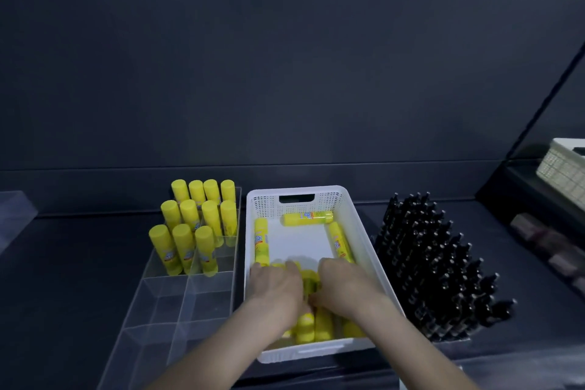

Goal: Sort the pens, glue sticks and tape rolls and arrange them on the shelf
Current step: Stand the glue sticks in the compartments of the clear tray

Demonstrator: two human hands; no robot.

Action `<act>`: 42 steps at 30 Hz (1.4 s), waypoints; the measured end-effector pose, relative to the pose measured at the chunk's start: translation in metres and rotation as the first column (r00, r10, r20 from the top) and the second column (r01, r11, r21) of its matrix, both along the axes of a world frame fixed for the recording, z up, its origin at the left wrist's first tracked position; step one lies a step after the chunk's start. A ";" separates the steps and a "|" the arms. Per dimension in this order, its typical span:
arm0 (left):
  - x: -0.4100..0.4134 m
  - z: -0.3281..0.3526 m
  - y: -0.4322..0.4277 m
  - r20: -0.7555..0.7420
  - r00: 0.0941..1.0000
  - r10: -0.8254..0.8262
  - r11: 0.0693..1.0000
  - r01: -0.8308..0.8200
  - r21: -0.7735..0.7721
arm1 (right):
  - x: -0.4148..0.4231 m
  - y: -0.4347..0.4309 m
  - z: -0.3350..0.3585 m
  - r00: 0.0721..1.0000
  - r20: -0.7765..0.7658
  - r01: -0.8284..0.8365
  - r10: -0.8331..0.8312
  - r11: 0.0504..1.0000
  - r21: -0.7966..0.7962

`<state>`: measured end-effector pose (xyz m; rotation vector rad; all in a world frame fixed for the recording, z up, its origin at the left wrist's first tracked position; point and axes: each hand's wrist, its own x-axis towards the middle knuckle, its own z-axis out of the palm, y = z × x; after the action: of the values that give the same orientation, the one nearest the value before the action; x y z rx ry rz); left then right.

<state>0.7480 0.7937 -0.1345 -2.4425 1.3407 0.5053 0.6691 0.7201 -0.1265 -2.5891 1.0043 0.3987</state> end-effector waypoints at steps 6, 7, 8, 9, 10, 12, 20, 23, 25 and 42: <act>0.003 0.000 -0.013 -0.192 0.964 0.185 0.977 -0.202 -0.072 | -0.003 -0.011 -0.007 0.990 0.096 0.096 -0.106 0.990 0.102; 0.003 0.000 -0.013 -0.205 0.959 0.195 0.974 -0.215 -0.076 | -0.005 -0.014 -0.010 0.986 0.122 0.104 -0.116 0.989 0.101; 0.004 0.000 -0.014 -0.223 0.952 0.210 0.970 -0.232 -0.077 | -0.008 -0.016 -0.012 0.983 0.142 0.103 -0.116 0.990 0.094; 0.006 0.000 -0.015 -0.248 0.941 0.229 0.964 -0.255 -0.079 | -0.010 -0.016 -0.012 0.982 0.153 0.100 -0.111 0.992 0.083; 0.008 -0.001 -0.017 -0.279 0.927 0.250 0.956 -0.283 -0.082 | -0.012 -0.016 -0.010 0.982 0.156 0.093 -0.105 0.992 0.080; 0.011 -0.003 -0.021 -0.359 0.890 0.282 0.936 -0.337 -0.101 | -0.016 -0.012 -0.005 0.988 0.145 0.047 -0.058 0.996 0.081; 0.011 0.003 -0.023 -0.736 0.595 0.322 0.735 -0.648 -0.202 | -0.009 0.020 -0.011 0.989 0.040 -0.142 0.142 0.990 -0.004; 0.015 0.012 -0.015 -0.842 0.489 0.229 0.652 -0.719 -0.240 | 0.000 0.020 -0.011 0.990 0.065 -0.124 0.127 0.991 -0.048; 0.019 0.021 -0.005 -0.876 0.452 0.166 0.602 -0.750 -0.273 | 0.004 0.018 -0.015 0.992 0.087 -0.087 0.093 0.994 -0.068; 0.068 0.029 0.112 -0.900 0.437 -0.012 0.343 -0.843 -0.414 | 0.028 0.032 -0.015 1.000 0.015 -0.004 0.004 1.000 0.004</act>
<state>0.8159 0.9055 -0.1052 -3.8469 1.1708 1.6522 0.6967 0.7521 -0.1415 -2.5867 0.9926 0.3818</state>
